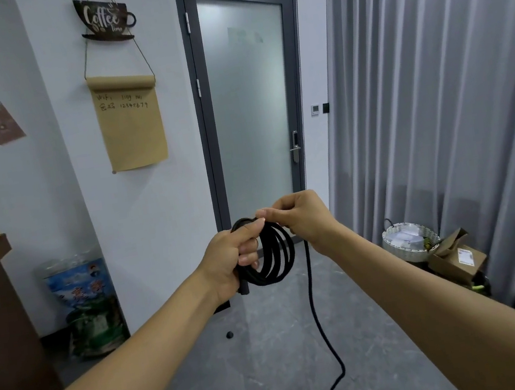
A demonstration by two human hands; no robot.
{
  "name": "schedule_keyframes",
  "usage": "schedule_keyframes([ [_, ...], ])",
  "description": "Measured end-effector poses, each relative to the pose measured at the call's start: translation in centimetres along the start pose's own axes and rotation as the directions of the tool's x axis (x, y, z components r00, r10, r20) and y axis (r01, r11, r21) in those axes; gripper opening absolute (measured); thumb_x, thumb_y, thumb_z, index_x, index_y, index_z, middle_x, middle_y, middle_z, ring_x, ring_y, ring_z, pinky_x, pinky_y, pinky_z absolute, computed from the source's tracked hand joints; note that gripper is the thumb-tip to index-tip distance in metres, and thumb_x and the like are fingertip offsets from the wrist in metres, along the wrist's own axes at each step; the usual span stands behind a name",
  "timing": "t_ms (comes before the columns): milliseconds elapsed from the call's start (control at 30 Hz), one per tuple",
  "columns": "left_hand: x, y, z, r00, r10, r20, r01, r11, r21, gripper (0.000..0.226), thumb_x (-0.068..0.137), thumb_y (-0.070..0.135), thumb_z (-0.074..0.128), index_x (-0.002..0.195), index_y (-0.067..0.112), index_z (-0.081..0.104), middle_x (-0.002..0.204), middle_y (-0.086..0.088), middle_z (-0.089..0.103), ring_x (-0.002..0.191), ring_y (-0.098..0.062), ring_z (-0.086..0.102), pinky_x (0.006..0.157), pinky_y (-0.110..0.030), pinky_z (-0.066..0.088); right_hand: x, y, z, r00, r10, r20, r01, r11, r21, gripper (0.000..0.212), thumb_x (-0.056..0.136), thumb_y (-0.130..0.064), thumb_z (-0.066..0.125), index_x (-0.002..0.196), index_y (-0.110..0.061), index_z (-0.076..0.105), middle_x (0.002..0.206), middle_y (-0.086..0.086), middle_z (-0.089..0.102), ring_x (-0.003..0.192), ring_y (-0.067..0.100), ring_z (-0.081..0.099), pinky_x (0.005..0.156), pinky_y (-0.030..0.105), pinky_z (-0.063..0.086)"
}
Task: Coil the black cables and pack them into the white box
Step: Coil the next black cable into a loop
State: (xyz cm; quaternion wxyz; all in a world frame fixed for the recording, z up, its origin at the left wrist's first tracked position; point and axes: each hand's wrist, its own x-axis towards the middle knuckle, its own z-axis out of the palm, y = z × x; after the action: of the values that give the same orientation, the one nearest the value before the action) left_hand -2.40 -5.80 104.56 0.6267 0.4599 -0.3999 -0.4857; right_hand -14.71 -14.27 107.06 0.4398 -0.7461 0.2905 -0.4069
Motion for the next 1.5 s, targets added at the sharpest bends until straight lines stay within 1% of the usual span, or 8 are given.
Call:
schedule_keyframes([
  [233,0.6,0.3,-1.4,0.985,-0.004,-0.17,-0.012,0.996,-0.094,0.03,0.088,0.033,0.061,0.067,0.016,0.048,0.04,0.011,0.029,0.033,-0.004,0.025,0.045,-0.018,0.033,0.1,2.5,-1.5,0.991,0.125,-0.042,-0.125,0.992,0.006,0.028,0.082,-0.031,0.069,0.071,-0.005,0.069,0.053,-0.002,0.048,0.053,0.013,0.036,0.052,0.024,0.031],
  [400,1.4,0.6,-3.4,0.953,-0.02,-0.302,-0.028,0.988,-0.153,0.031,0.089,0.031,0.062,0.067,0.015,0.047,0.039,0.011,0.031,0.03,-0.003,0.026,0.037,-0.014,0.033,-0.3,4.1,-3.4,0.976,0.186,-0.114,-0.194,0.979,-0.067,0.024,0.085,-0.027,0.067,0.075,-0.006,0.07,0.057,0.0,0.051,0.051,0.012,0.037,0.049,0.022,0.032],
  [667,2.6,1.0,-8.9,0.806,-0.041,-0.591,-0.123,0.964,-0.235,0.03,0.088,0.026,0.066,0.066,0.017,0.047,0.039,0.011,0.038,0.028,-0.003,0.027,0.034,-0.011,0.03,-0.7,7.0,-6.9,0.952,0.226,-0.206,-0.268,0.941,-0.206,0.017,0.083,-0.023,0.07,0.07,-0.013,0.069,0.059,0.0,0.054,0.054,0.011,0.042,0.05,0.02,0.033],
  [800,3.3,1.1,-9.6,0.74,0.061,-0.67,-0.116,0.993,-0.037,0.031,0.089,0.03,0.065,0.066,0.016,0.048,0.054,0.004,0.041,0.036,-0.007,0.035,0.047,-0.02,0.035,-0.3,6.8,-6.4,0.972,0.126,-0.198,-0.194,0.906,-0.375,0.015,0.083,-0.016,0.07,0.07,-0.01,0.069,0.061,0.002,0.056,0.056,0.011,0.045,0.049,0.019,0.035],
  [967,4.1,0.4,-7.5,0.717,0.31,-0.625,-0.093,0.93,0.355,0.032,0.091,0.032,0.06,0.07,0.012,0.047,0.062,-0.003,0.047,0.053,-0.019,0.042,0.054,-0.028,0.038,-0.1,3.6,-2.7,0.994,-0.027,0.11,0.089,0.786,-0.612,0.01,0.084,-0.016,0.067,0.08,-0.009,0.072,0.074,0.0,0.066,0.067,0.014,0.059,0.063,0.026,0.049],
  [1067,4.0,-0.2,-5.6,0.747,0.384,-0.542,-0.073,0.858,0.508,0.03,0.091,0.032,0.058,0.075,0.009,0.049,0.064,-0.004,0.052,0.056,-0.021,0.047,0.057,-0.029,0.04,-0.4,1.2,-0.5,0.959,-0.071,0.273,0.208,0.833,-0.512,0.01,0.084,-0.016,0.067,0.083,-0.008,0.073,0.083,0.005,0.071,0.074,0.019,0.063,0.073,0.031,0.052],
  [1200,3.4,-0.7,-3.5,0.844,0.352,-0.404,-0.08,0.829,0.554,0.029,0.091,0.032,0.059,0.077,0.008,0.05,0.059,-0.004,0.05,0.051,-0.018,0.045,0.054,-0.028,0.04,-0.6,-0.9,0.7,0.945,-0.106,0.309,0.173,0.965,-0.197,0.008,0.085,-0.015,0.067,0.081,-0.01,0.071,0.07,-0.002,0.066,0.062,0.001,0.056,0.064,0.014,0.048],
  [1500,1.5,-0.3,-0.9,0.973,0.095,-0.209,-0.05,0.976,0.214,0.036,0.091,0.038,0.058,0.066,0.013,0.049,0.048,0.002,0.047,0.043,-0.012,0.045,0.048,-0.022,0.043,-0.3,-0.2,0.8,0.992,-0.017,0.124,-0.005,0.985,0.173,0.017,0.09,-0.009,0.059,0.074,-0.007,0.063,0.045,-0.013,0.056,0.043,-0.002,0.048,0.047,0.008,0.036],
])
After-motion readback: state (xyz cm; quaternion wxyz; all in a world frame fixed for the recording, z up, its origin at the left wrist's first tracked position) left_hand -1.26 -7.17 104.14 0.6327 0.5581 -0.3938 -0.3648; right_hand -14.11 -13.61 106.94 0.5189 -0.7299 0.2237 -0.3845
